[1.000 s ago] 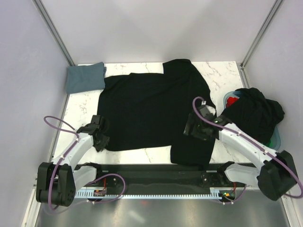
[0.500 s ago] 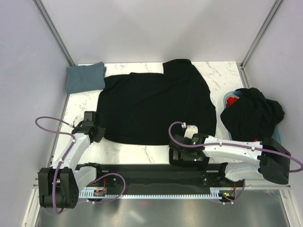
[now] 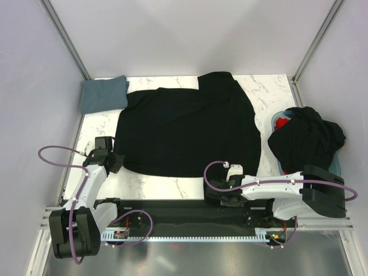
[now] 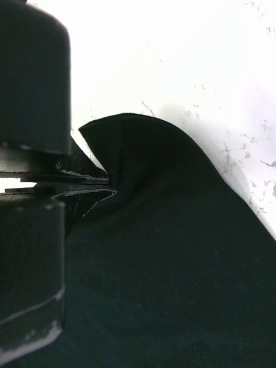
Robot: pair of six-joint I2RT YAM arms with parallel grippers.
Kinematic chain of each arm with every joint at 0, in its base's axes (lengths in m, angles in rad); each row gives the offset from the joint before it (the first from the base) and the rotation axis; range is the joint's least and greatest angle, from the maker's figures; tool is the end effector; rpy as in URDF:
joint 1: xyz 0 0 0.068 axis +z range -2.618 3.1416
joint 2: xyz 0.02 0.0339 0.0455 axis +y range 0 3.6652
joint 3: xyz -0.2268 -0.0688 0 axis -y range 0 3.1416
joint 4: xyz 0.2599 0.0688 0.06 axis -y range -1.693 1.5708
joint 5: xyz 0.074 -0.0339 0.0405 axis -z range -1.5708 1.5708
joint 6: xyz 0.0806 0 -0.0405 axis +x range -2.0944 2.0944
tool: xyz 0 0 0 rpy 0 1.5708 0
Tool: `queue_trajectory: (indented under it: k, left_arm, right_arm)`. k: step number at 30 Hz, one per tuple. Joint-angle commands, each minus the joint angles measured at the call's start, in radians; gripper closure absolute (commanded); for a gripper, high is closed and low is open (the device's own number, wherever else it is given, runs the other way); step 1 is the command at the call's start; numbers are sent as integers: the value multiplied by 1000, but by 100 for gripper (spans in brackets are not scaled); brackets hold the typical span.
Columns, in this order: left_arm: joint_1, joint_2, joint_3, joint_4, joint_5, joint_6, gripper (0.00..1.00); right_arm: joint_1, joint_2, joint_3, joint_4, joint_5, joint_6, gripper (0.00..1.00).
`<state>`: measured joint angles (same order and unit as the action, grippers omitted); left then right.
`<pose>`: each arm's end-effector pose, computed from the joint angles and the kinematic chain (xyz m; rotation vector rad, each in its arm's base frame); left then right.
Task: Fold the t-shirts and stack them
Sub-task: Fold the tshirt
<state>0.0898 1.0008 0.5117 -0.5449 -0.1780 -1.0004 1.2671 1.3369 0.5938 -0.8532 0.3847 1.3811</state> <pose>0.2314 0.0352 0.1035 -1.3928 2.1747 -0.1053 0.0874 0.1776 0.0538 0.1509 2.7658 -0.1660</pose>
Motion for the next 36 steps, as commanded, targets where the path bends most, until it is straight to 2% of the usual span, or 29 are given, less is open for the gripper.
queue_trajectory:
  k: [1,2,6,8,10,16,21,26,30,36]
  left_arm:
    - [5,-28,-15,33,12,48,98]
    - [7,-31,-16,33,18,51,98]
    - [7,-51,-21,33,21,54,98]
    - [7,-57,-24,33,29,52,98]
    - [7,-60,-25,33,38,52,98]
    - [8,-91,-21,28,87,80,98]
    - [8,-180,20,16,173,149,98]
    - [7,-214,99,-10,196,212,98]
    - [8,-174,174,-27,199,252,98]
    - [8,2,307,-26,212,284,98]
  right_arm:
    - [-5,27,17,45,106,30,53]
    - [-3,22,18,48,111,24,61]
    - [-15,-24,24,43,164,-5,80]
    - [-58,-68,23,37,174,-33,92]
    - [-92,-99,29,37,177,-80,100]
    - [-127,-168,102,-33,160,-123,100]
    - [-127,-206,194,-139,161,-148,100]
    - [-149,-190,386,-244,223,-198,100]
    - [-227,-150,498,-256,246,-298,100]
    - [-399,-61,659,-228,258,-485,100]
